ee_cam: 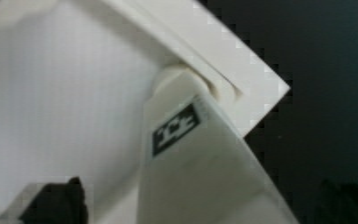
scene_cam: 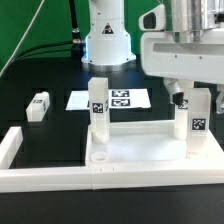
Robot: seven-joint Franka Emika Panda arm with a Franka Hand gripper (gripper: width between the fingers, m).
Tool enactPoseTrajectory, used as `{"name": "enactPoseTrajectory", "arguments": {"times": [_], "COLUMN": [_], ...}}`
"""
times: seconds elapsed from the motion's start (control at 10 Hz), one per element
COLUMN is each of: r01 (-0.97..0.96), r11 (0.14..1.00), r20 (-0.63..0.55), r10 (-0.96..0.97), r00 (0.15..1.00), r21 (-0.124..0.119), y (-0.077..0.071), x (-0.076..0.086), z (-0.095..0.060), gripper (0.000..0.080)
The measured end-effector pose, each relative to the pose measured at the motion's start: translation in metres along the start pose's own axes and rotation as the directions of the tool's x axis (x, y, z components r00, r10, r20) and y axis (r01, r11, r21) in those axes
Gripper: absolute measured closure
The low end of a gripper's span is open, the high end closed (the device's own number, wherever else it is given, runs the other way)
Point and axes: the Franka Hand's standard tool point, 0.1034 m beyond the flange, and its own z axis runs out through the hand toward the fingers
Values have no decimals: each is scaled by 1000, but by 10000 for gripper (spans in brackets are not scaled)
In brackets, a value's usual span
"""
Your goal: Assemble desk
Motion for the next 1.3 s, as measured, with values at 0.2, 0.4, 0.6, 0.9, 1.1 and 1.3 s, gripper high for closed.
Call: {"name": "enactPoseTrajectory", "arguments": {"times": [0.2,0.4,0.6,0.9,1.1,1.3], "r01": [166,131,-3,-269,-555,-783], "r11": [986,991,1000,963,830,621], "r20": [10,7,8,9,19,29], "r10": [-165,-131,3,269,557,784], "r00": [986,991,1000,963,831,620], "r21": [-8,-8,-11,-25,-46,-35], "y": [-11,-8,-8,-4,-6,-13], "x": [-12,-9,-10,-6,-5,-13], "z": [2,2,2,3,3,6], "gripper": [151,263,459,506,506,506]}}
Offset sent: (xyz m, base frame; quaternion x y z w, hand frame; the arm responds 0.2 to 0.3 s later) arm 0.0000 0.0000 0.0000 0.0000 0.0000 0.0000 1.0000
